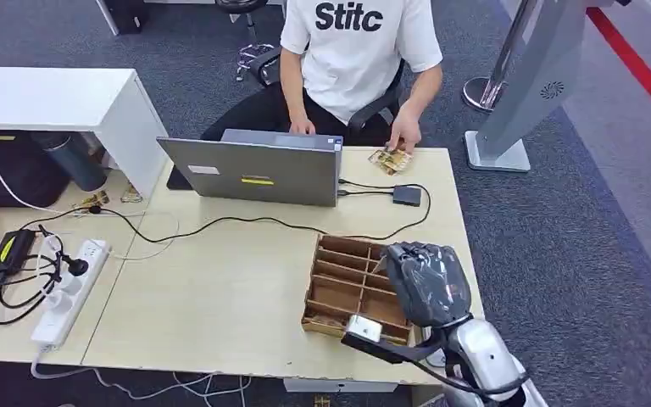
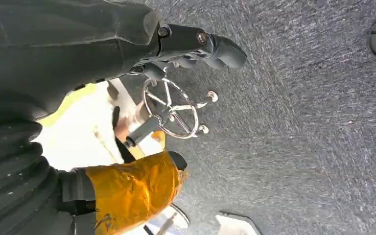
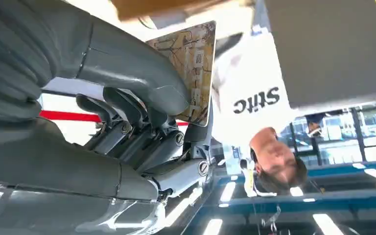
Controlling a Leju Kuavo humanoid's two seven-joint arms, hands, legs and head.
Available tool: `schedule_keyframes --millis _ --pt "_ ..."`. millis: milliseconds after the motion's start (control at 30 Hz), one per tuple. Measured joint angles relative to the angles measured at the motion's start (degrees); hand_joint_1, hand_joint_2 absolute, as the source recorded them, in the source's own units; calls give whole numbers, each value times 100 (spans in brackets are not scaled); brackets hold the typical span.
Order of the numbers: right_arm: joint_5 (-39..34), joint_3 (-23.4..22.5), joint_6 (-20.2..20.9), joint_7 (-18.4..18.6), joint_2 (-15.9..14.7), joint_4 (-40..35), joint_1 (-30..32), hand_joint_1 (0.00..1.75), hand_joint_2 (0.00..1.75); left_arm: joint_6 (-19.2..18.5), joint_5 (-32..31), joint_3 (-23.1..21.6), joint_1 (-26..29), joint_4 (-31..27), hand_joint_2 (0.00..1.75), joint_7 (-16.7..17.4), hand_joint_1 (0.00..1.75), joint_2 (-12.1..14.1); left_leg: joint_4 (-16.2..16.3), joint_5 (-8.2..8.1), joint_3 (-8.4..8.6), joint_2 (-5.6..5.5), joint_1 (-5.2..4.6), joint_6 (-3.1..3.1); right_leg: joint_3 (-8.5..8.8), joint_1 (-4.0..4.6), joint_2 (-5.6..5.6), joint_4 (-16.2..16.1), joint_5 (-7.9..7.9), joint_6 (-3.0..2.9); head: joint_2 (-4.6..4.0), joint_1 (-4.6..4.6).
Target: Pass the card to the sensor for recognition and then transmit it.
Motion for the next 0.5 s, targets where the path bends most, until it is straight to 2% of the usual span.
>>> schedule_keyframes --millis 167,267,500 --pt "-475 57 567 37 197 285 -979 175 175 -134 -224 0 -82 0 175 -39 0 217 0 10 1 -2 0 -7 -1 0 0 10 3 -2 0 0" --pt "-667 131 912 201 378 775 -1632 175 175 -228 -444 -2 -140 0 175 -50 0 326 0 18 0 -2 0 -15 -6 0 0 17 7 -8 0 0" --pt "-895 288 1205 385 898 2017 -2761 175 175 -324 -691 -2 -242 0 175 -16 0 477 0 23 -1 -7 1 -21 -11 0 -1 26 7 -9 0 -4"
